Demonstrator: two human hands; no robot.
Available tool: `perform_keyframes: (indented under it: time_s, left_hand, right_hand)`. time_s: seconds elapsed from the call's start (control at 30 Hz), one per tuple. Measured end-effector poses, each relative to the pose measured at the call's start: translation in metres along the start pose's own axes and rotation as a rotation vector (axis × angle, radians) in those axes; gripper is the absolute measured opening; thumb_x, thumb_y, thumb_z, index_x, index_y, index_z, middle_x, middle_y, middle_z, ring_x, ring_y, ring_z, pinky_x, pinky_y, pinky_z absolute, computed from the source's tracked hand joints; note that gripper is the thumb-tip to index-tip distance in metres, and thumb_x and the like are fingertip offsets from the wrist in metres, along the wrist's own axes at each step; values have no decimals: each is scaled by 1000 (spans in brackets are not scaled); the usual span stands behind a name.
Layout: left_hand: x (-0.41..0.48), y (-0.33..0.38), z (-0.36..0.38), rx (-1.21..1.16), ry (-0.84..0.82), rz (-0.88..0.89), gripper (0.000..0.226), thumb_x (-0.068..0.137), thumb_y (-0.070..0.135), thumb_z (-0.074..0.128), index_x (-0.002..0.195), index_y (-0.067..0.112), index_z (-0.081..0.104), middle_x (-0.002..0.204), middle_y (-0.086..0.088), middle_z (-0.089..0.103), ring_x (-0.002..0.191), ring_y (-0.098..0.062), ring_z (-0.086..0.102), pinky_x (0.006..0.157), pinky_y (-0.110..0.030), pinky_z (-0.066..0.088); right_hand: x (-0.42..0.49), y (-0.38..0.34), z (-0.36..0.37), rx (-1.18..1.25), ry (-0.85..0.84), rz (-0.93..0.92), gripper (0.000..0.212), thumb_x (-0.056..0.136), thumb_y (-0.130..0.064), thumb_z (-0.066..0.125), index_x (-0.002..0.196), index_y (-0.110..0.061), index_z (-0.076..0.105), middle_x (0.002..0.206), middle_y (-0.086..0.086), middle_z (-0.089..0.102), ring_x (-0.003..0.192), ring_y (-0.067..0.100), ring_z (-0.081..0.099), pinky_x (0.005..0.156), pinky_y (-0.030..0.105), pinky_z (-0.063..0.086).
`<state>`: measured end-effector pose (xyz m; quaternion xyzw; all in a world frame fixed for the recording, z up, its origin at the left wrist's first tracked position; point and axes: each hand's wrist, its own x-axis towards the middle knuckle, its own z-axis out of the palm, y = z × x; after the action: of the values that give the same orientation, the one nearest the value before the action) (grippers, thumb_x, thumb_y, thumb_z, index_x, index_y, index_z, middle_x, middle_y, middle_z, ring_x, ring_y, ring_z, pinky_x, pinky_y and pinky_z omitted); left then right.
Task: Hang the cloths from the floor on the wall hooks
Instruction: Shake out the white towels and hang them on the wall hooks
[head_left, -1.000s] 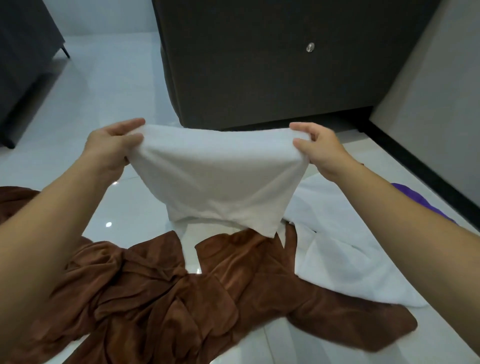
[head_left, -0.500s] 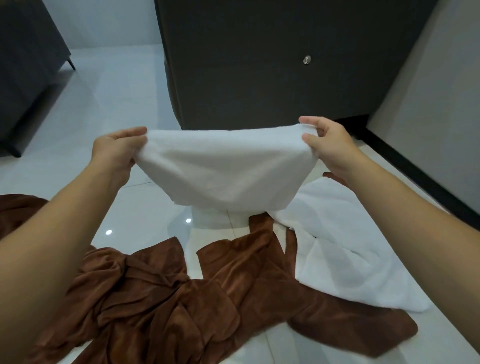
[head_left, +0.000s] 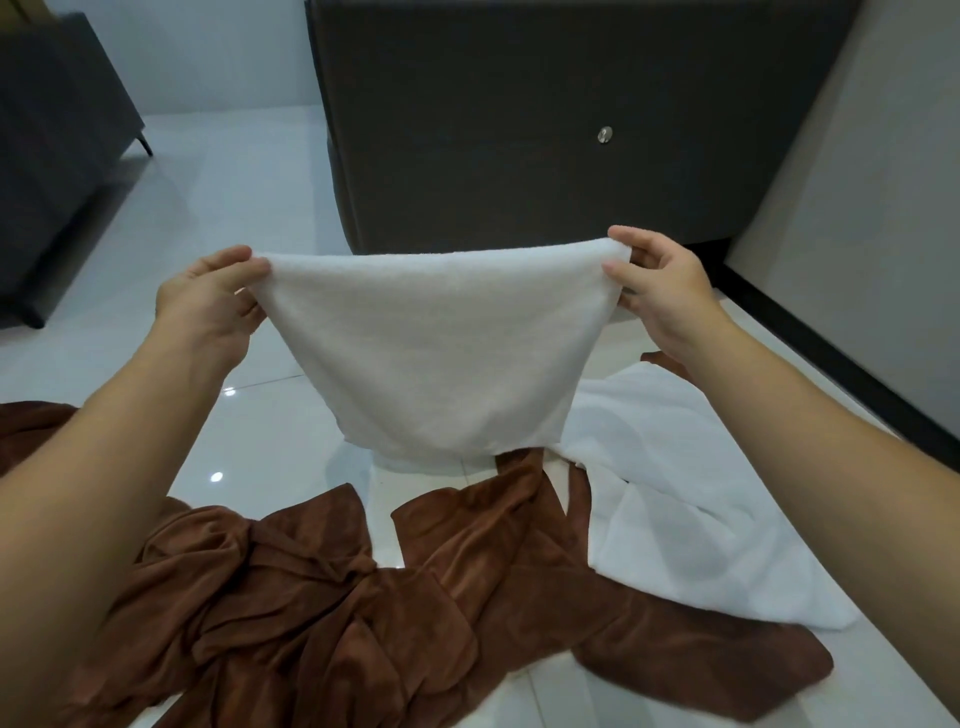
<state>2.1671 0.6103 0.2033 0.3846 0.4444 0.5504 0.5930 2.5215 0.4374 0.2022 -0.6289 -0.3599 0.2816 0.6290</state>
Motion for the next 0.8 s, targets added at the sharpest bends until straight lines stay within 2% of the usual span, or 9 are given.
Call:
perform_keyframes:
  time_s: [0.1, 0.17, 0.23, 0.33, 0.43, 0.53, 0.67, 0.73, 0.8]
  left_hand:
    - [-3, 1, 4, 98, 15, 38, 22, 84, -3, 66, 90, 16, 56, 99, -9, 58, 97, -25, 63, 84, -30, 55]
    - [-4, -2, 4, 195, -7, 88, 25, 83, -3, 66, 89, 18, 55, 97, -6, 54, 94, -25, 60, 83, -27, 54]
    - [-1, -6, -1, 350, -43, 144, 27, 81, 0, 71, 91, 22, 58, 93, -2, 53, 88, -22, 59, 81, -26, 53]
    - [0, -14, -7, 586, -142, 201, 24, 81, 11, 74, 95, 30, 67, 93, -2, 61, 92, -21, 62, 87, -31, 51]
    - [-1, -25, -7, 798, -130, 273, 14, 86, 14, 69, 100, 18, 71, 93, -4, 66, 93, -22, 62, 86, -35, 50]
    - [5, -27, -2, 805, -68, 306, 2, 88, 18, 68, 90, 18, 67, 88, -8, 65, 92, -32, 65, 89, -44, 54]
    - [16, -30, 4, 750, -22, 272, 9, 90, 19, 67, 95, 13, 64, 96, -13, 65, 93, -33, 64, 84, -44, 56]
    - [17, -26, 11, 717, -28, 250, 10, 88, 18, 69, 96, 12, 66, 91, -9, 66, 92, -28, 65, 86, -42, 56]
    - [16, -14, 18, 698, -31, 216, 11, 87, 16, 70, 96, 11, 67, 86, -5, 66, 89, -24, 65, 86, -40, 56]
  right_hand:
    - [-3, 0, 3, -130, 60, -62, 26, 88, -10, 68, 112, -19, 63, 106, -1, 64, 103, 19, 62, 87, 40, 57]
    - [-4, 3, 3, -218, 60, -88, 28, 89, -11, 67, 114, -24, 63, 108, 1, 62, 105, 23, 61, 86, 39, 58]
    - [-4, 6, 3, -304, 34, -107, 32, 92, -13, 63, 120, -29, 63, 110, -3, 61, 103, 20, 60, 77, 30, 58]
    - [-5, 15, 3, -465, 14, -137, 24, 96, -20, 59, 117, -27, 67, 110, -9, 57, 100, 13, 57, 65, 19, 45]
    - [-1, 23, 4, -506, 52, -126, 13, 96, -23, 59, 105, -25, 67, 97, -14, 58, 90, 8, 55, 63, 22, 43]
    - [9, 28, 8, -480, 79, -111, 9, 96, -24, 58, 101, -22, 65, 88, -14, 59, 82, 8, 55, 60, 23, 44]
    - [24, 35, 13, -429, 89, -84, 9, 97, -26, 55, 100, -21, 62, 95, -9, 62, 93, 14, 59, 77, 34, 55]
    - [28, 28, 17, -409, 107, -61, 12, 97, -26, 55, 103, -19, 63, 96, -8, 62, 94, 13, 59, 74, 29, 52]
    - [30, 12, 17, -404, 125, -44, 12, 96, -27, 57, 103, -20, 64, 92, -11, 60, 90, 10, 58, 65, 22, 45]
